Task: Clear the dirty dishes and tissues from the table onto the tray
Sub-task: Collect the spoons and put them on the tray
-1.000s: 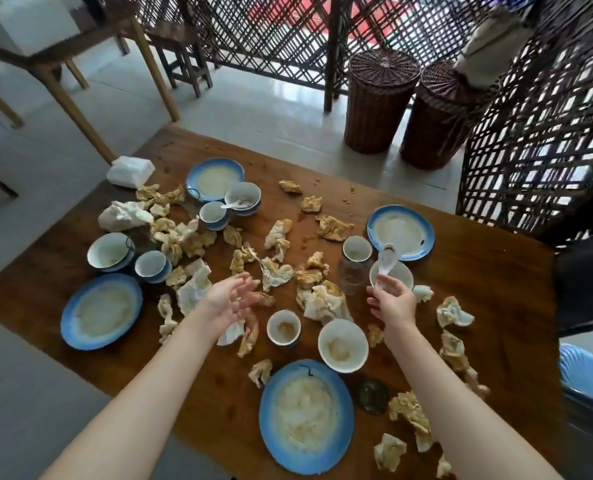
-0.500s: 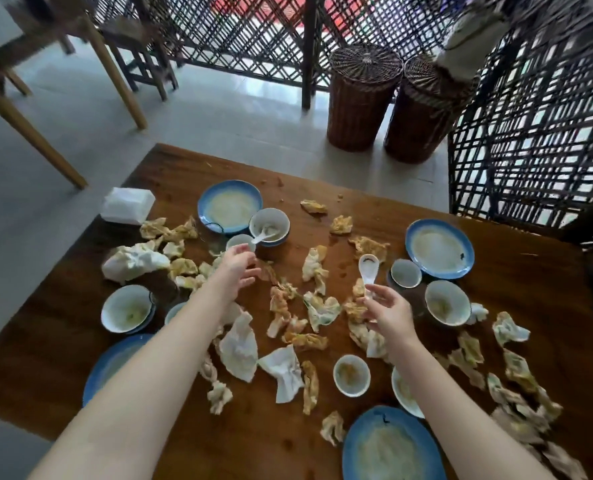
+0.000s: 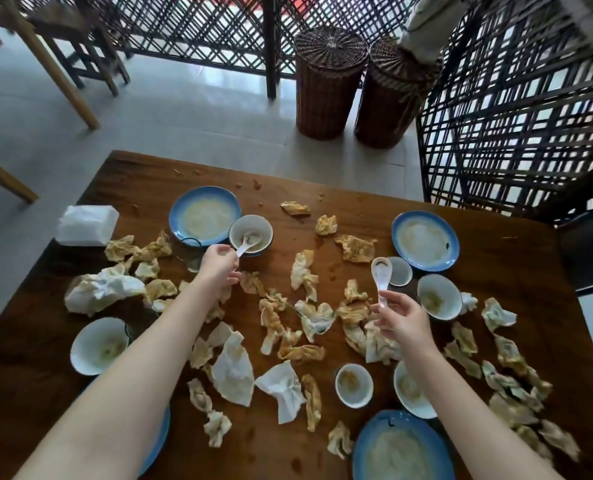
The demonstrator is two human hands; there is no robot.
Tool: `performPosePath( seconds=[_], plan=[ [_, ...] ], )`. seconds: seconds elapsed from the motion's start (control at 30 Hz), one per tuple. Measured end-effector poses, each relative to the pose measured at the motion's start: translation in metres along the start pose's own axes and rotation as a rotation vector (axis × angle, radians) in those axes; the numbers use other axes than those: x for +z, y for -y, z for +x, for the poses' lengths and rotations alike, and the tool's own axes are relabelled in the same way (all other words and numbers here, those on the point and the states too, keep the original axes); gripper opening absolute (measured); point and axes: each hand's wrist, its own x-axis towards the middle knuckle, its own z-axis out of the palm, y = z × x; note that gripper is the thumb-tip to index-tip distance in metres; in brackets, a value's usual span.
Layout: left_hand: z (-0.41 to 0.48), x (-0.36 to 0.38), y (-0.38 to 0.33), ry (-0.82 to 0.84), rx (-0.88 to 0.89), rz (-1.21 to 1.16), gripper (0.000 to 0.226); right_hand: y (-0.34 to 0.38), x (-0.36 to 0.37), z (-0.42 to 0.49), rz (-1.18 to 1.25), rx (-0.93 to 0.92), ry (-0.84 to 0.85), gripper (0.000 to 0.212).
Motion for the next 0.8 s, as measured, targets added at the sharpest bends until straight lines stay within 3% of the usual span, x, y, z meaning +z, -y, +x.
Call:
performPosePath(
  seconds=[0.23, 0.37, 0.57, 0.8],
  plan=[
    [0.025, 0.019, -0.005, 0.005, 0.052, 0.073, 0.030, -0.008, -0.028, -0.009, 0.000, -0.006, -0.048, 0.018],
    [0.016, 0.030, -0.013, -0.026, -0.016, -0.056, 0.032, -0.015, -0.047, -0.019, 0.007, 0.007, -0.077, 0.019],
    [-0.041, 0.053, -0.014, 0.070, -0.056, -0.383, 0.043, -0.027, -0.082, -0.040, 0.037, -0.021, -0.132, 0.020],
    [-0.134, 0.123, 0.011, 0.264, -0.075, -0.410, 0.040, -0.058, -0.153, -0.078, 0.155, -0.025, -0.204, 0.021]
  ],
)
